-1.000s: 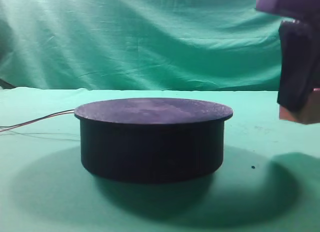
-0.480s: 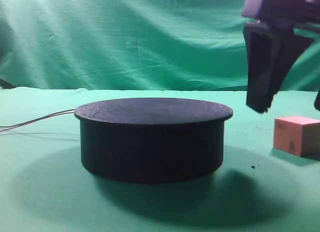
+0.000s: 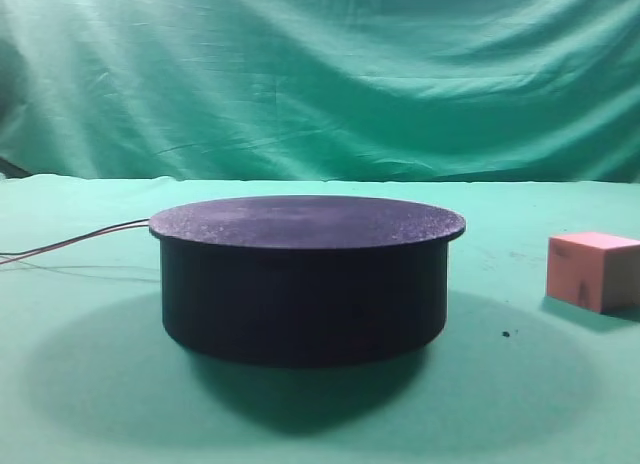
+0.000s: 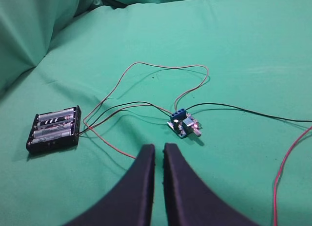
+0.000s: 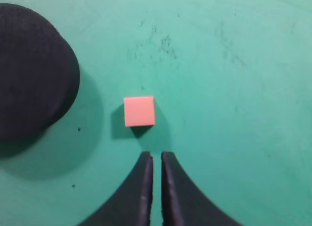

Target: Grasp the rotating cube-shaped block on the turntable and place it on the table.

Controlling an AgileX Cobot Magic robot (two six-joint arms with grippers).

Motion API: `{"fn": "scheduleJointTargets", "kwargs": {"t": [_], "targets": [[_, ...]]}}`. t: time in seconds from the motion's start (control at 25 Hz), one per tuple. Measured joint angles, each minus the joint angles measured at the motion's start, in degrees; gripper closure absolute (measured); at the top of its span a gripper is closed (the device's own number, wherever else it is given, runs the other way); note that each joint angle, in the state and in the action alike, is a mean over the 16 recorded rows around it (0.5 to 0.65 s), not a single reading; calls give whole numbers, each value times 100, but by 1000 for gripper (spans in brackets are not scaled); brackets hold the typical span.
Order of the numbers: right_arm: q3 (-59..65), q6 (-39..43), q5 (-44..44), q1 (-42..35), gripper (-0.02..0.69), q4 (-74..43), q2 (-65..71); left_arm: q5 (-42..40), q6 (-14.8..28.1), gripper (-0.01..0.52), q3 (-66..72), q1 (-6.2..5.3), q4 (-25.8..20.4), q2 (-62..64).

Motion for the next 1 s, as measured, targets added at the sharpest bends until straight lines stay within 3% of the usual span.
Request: {"fn": "scheduleJointTargets", "kwargs": {"t": [0.56, 1.0], "targets": [[758, 6, -996, -94, 665, -375, -1626, 0, 0, 514, 0, 0, 0, 0], [2373, -515, -3069, -1379, 665, -525, -2631, 0, 0, 514, 0, 0, 0, 0]]}}
